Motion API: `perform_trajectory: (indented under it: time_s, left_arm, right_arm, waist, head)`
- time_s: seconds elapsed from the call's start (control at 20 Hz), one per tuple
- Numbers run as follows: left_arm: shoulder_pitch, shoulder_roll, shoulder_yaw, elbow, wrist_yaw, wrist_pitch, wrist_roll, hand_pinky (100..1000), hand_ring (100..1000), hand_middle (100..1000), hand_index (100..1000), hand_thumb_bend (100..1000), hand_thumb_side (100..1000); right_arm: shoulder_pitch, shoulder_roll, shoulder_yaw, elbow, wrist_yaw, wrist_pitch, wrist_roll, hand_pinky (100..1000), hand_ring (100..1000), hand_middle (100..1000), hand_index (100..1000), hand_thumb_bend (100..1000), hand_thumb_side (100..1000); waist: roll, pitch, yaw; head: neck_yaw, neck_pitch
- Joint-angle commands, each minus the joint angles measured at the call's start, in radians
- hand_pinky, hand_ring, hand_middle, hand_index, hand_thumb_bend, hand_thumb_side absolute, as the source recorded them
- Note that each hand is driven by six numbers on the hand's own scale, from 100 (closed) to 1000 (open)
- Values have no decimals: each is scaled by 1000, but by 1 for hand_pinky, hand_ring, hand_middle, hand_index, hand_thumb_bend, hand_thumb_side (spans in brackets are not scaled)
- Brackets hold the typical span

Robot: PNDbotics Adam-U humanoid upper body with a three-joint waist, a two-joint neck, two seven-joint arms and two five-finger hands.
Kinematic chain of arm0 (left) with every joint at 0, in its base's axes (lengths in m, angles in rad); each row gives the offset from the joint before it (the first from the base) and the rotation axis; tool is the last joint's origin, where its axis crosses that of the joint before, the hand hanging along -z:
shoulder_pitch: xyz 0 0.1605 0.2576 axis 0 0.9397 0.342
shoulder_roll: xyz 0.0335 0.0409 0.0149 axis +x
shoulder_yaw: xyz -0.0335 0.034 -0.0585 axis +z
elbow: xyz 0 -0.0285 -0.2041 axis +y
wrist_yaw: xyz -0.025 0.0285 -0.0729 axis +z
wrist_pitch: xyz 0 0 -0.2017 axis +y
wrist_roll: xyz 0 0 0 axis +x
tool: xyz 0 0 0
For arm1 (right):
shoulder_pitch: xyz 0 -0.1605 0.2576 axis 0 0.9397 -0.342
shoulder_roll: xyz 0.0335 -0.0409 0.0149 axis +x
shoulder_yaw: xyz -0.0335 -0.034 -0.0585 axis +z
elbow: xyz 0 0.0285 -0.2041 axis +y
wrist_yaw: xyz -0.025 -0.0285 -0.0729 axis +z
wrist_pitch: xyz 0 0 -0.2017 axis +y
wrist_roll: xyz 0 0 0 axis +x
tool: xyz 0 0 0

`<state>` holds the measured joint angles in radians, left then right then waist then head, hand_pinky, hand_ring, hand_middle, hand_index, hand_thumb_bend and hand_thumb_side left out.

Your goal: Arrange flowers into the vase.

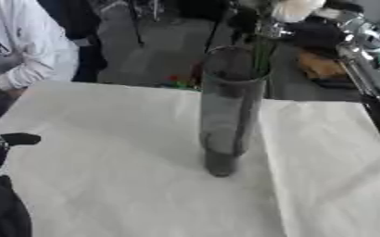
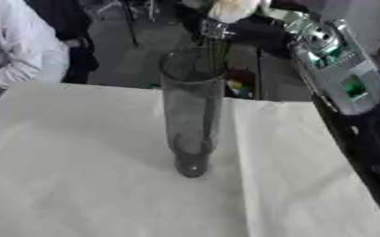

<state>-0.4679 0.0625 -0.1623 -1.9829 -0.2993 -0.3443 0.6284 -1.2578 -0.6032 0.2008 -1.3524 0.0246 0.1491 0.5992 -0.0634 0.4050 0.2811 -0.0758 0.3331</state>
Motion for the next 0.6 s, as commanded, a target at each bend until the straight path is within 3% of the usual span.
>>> perform_trajectory:
  time_s: [0.05, 0.35, 0.6]
  left_arm:
    - [-9, 13, 0, -17, 2, -1, -1, 488, 772, 742, 803, 160, 953]
    - [-8, 12, -3, -17, 3, -1, -2, 487, 773, 743, 803, 159, 954]
    - [-8, 12, -5, -17, 5, -1, -4, 486, 773, 743, 803, 158, 954]
  right_arm:
    - [-18, -26, -4, -2, 15, -10, 24, 892, 1000, 717, 847, 346, 756]
    - [-23, -18, -3, 1, 23, -23, 47, 897, 1000, 726, 859, 362, 787]
    - [-27, -15, 2, 3, 30, -36, 61, 915, 1000, 762, 892, 458, 884]
  waist:
    - [5, -27, 0]
    - [2, -24, 2]
    - [-1, -23, 4]
  head:
    - [4, -3]
    - [4, -4]
    - [4, -4]
